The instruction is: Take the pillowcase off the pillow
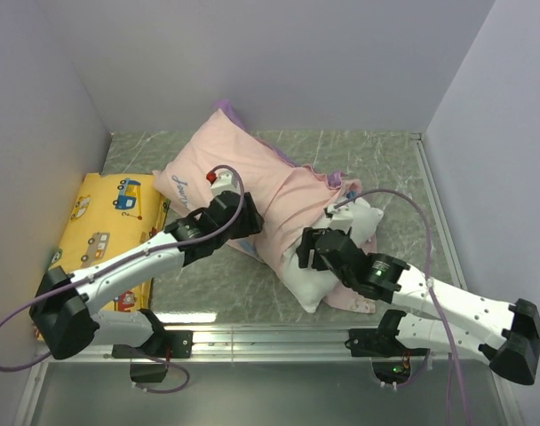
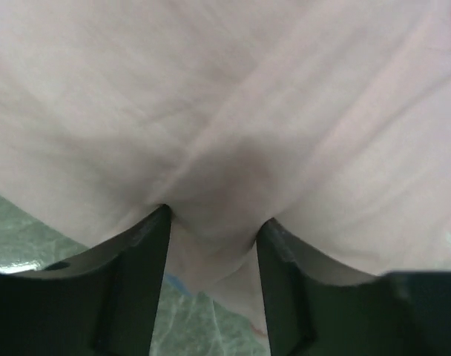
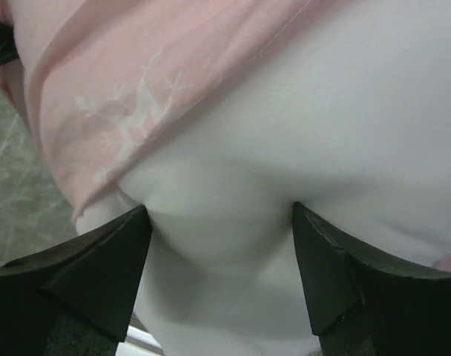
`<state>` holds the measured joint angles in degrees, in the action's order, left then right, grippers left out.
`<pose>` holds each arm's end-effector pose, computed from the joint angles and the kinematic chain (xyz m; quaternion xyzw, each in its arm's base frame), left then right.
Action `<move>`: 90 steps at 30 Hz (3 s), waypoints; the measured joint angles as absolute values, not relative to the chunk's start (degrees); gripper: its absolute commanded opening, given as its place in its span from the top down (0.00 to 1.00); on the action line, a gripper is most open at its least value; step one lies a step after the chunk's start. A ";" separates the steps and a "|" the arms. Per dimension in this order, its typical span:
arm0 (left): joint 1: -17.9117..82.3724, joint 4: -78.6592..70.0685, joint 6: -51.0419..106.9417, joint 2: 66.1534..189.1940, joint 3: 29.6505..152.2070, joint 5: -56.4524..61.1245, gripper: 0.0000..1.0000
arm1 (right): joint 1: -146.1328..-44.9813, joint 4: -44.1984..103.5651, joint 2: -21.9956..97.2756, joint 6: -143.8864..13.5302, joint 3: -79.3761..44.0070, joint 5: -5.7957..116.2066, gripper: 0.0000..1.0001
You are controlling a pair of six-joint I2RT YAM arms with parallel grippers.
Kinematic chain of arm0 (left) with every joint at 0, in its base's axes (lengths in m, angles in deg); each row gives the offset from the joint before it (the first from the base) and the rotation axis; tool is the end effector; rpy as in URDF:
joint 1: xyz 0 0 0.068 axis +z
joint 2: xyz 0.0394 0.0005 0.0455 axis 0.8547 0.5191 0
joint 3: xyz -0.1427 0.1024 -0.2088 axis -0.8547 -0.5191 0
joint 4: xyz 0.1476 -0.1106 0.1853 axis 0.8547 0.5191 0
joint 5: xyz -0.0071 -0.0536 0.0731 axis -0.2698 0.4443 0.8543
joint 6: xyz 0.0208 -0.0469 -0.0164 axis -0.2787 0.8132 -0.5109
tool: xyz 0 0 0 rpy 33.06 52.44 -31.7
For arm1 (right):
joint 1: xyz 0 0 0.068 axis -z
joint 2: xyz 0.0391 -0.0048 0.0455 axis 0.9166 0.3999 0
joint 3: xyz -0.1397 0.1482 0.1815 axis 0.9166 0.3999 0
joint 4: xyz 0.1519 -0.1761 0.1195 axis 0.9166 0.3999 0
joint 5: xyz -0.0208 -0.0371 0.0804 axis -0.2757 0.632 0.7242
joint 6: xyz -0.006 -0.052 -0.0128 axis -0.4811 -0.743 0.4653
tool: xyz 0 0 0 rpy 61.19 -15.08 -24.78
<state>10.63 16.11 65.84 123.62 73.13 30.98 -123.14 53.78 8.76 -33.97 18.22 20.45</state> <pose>0.1929 -0.1965 0.2876 -0.0918 0.8731 -0.2367 0.4162 0.1204 0.1538 0.2640 -0.0384 0.8760 0.1760 0.4474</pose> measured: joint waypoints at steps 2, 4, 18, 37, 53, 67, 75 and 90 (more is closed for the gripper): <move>12.16 16.11 65.41 125.87 73.83 30.54 0.67 | -123.18 53.53 11.39 -33.56 18.20 19.42 0.76; 14.11 16.29 64.75 127.60 74.77 29.30 0.91 | -123.18 53.36 14.21 -32.62 17.79 18.27 1.00; 42.13 23.22 59.48 132.27 91.34 17.41 1.00 | -122.59 64.20 6.62 -28.38 6.71 13.68 1.00; 38.39 6.78 62.87 134.57 75.01 19.00 1.00 | -120.60 69.14 4.44 -36.03 7.43 17.87 0.27; 36.51 -1.26 64.20 134.11 70.37 21.03 0.99 | -144.51 71.35 31.87 -43.87 -7.26 0.06 0.00; 36.18 4.38 62.32 131.09 72.04 20.75 1.00 | -140.62 73.64 44.52 -49.47 -7.09 -2.26 1.00; 35.94 13.88 57.71 127.55 82.68 21.36 0.97 | -139.14 78.39 37.35 -53.47 -28.20 9.46 1.00; 32.99 23.68 48.71 130.57 104.21 14.72 0.33 | -101.65 52.29 10.36 -41.21 11.75 38.31 1.00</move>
